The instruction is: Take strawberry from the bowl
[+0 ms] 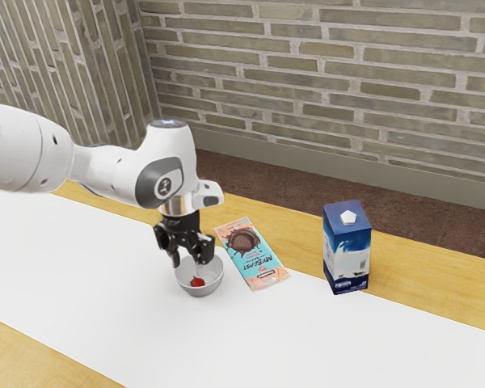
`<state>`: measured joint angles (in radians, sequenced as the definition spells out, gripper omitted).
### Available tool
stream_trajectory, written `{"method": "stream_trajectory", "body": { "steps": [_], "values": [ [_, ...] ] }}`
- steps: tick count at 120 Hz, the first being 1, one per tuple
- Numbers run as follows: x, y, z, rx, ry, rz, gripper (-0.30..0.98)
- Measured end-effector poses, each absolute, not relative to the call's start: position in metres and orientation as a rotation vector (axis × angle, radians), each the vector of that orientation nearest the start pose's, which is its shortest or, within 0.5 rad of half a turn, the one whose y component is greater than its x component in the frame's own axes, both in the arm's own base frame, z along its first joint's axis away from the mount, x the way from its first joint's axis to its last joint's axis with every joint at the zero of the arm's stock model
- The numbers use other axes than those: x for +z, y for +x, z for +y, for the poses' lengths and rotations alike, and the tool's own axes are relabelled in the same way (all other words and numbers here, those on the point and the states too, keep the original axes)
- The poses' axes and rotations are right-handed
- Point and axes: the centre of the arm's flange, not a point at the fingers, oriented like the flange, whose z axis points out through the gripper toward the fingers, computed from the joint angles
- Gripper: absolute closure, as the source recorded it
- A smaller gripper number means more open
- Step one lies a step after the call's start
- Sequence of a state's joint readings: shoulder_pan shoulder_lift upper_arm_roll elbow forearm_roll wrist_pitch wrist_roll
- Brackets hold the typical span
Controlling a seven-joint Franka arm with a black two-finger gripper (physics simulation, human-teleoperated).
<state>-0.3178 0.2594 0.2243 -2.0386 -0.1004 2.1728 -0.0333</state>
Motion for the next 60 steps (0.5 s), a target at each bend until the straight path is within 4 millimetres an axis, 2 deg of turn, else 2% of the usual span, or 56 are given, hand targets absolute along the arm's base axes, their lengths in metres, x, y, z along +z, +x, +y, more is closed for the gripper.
{"method": "stream_trajectory", "body": {
  "steps": [35,60],
  "values": [
    [0.276,0.589,-0.06,0.205,-3.148,-0.06,0.3],
    [0.266,0.595,-0.058,0.21,-3.153,-0.094,0.33]
  ]
}}
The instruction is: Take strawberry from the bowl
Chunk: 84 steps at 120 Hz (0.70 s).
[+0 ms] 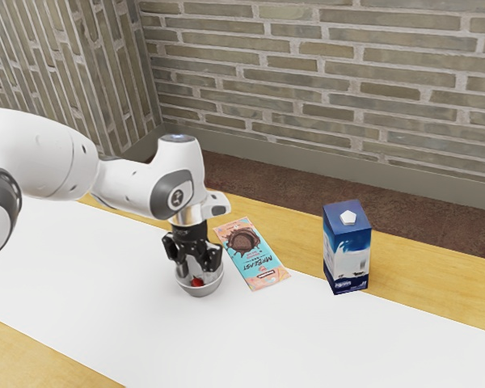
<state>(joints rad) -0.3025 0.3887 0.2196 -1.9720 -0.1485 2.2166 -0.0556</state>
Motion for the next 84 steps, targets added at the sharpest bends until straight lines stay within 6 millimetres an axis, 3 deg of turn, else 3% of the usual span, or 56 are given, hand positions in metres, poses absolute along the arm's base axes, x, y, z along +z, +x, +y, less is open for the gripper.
{"method": "stream_trajectory", "body": {
  "steps": [45,84],
  "values": [
    [0.254,0.595,-0.061,0.233,-3.148,-0.106,0.41],
    [0.255,0.598,-0.063,0.224,-3.151,-0.113,0.49]
  ]
}}
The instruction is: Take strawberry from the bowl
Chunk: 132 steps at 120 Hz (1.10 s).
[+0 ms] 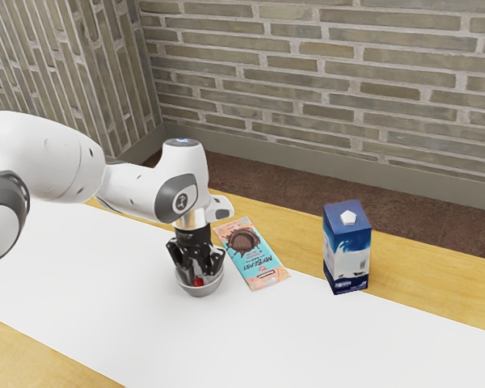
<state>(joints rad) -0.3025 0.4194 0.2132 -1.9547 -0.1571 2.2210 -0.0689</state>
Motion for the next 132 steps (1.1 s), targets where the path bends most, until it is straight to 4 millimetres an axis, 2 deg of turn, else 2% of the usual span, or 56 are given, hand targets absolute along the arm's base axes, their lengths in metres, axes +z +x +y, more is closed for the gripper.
{"method": "stream_trajectory", "body": {
  "steps": [52,62,76,100,112,132],
  "values": [
    [0.249,0.598,-0.063,0.239,-3.149,-0.156,0.55],
    [0.253,0.598,-0.063,0.229,-3.155,-0.164,0.56],
    [0.273,0.6,-0.062,0.181,-3.167,-0.173,0.58],
    [0.327,0.592,-0.064,0.066,-3.202,-0.169,0.6],
    [0.347,0.575,-0.08,0.042,-3.221,-0.128,0.61],
    [0.375,0.531,-0.103,0.018,-3.257,-0.05,0.62]
  ]
}}
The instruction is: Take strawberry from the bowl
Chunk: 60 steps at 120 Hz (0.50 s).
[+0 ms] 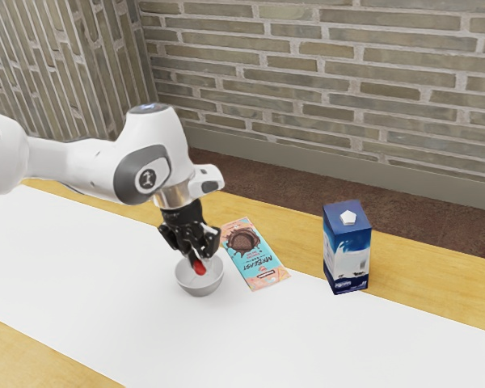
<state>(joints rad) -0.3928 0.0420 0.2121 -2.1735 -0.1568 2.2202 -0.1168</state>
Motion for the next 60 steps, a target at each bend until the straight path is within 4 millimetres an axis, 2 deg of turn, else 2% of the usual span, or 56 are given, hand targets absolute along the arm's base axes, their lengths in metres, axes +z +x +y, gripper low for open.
{"method": "stream_trajectory", "body": {
  "steps": [24,38,60],
  "values": [
    [0.376,0.508,-0.142,0.038,-3.261,0.071,0.64],
    [0.361,0.501,-0.168,0.09,-3.255,0.129,0.64],
    [0.34,0.482,-0.234,0.102,-3.249,0.297,0.64]
  ]
}}
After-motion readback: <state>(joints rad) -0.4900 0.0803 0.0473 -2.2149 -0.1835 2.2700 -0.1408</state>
